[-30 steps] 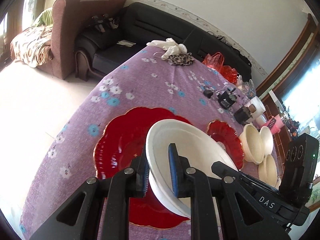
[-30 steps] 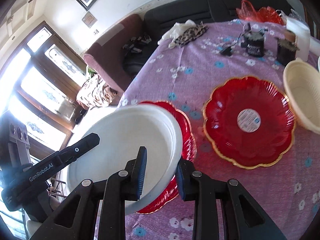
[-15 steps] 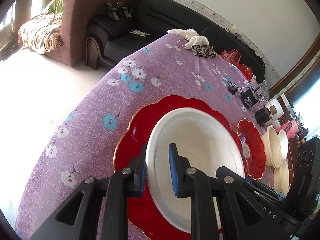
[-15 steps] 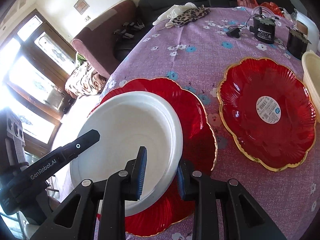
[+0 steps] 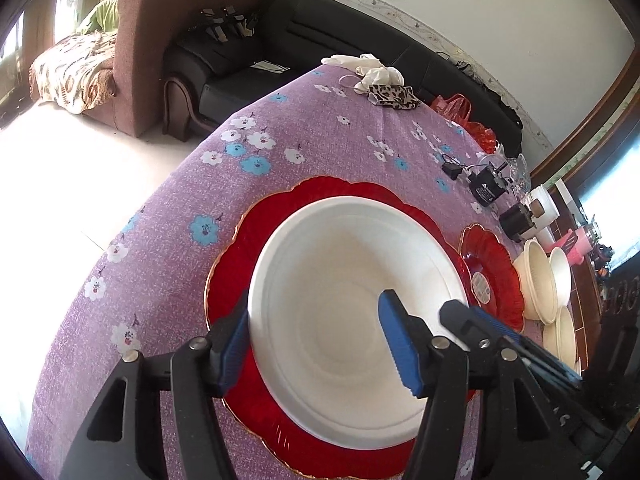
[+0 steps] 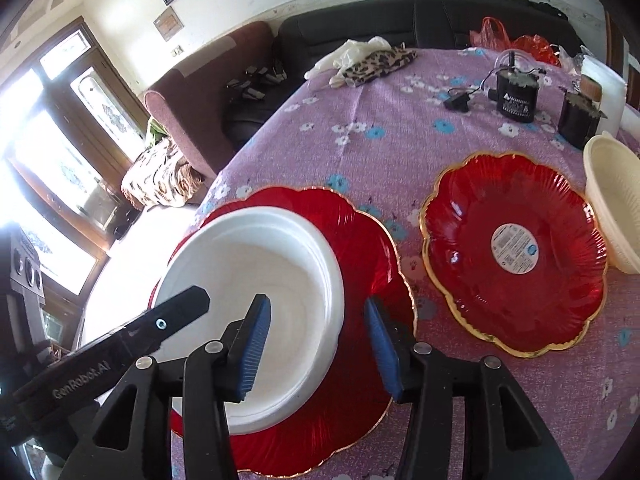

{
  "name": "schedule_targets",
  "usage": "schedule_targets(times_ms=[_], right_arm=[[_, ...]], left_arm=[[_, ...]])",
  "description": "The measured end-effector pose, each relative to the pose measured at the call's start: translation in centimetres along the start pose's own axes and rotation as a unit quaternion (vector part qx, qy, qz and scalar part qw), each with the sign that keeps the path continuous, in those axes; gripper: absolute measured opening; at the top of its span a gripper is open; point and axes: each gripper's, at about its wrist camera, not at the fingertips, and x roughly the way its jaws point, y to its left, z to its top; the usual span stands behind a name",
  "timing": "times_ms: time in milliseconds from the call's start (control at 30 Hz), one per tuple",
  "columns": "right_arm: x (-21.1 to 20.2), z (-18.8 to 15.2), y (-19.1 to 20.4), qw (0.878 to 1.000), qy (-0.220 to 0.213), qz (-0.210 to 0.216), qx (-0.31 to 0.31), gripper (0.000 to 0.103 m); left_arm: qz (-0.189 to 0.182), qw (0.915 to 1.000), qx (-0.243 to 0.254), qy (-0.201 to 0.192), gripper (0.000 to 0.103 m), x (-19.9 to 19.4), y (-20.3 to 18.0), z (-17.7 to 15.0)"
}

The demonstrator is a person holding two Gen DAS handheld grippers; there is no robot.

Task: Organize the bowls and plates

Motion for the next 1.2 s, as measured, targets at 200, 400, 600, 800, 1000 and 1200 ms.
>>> schedule_targets(times_ms=[200,400,600,800,1000,1200], right_arm=[[-3.2,-0.9,-0.7,0.999,-0.032,0.004,-0.001,0.054],[-6.3,-2.6,-2.3,0.998,-0.056,0.008,0.003,0.059],[-8.4,-4.7,-4.6,0.998,-0.065,0.001,0.012,0.059],[-10.2,-6.7,-8.3,0.997,-0.065,-0.007,0.042,0.06],[-11.6,-8.0,-12.1,0.994,-0.068,-0.021,0.083,0.06],[-11.9,-8.5,-15.0,0.991,-0.068,-0.03,0.114,0.06]], left_arm=[[0.0,0.9997,-0.016,-0.016,0.063,-2.1,0.6,-0.6],[0.013,0.9975,-0.031,-0.063,0.072,-5.8,0.9,-1.9],[0.01,0.9966,-0.026,-0.078,0.075,-7.6,-0.3,-3.8],[0.008,0.997,0.032,-0.071,0.075,-7.6,-4.6,-5.8],[0.001,0.995,0.079,-0.061,0.075,-7.1,-8.7,-7.4],[-0.003,0.9913,0.123,-0.046,0.075,-6.3,-12.2,-9.4]])
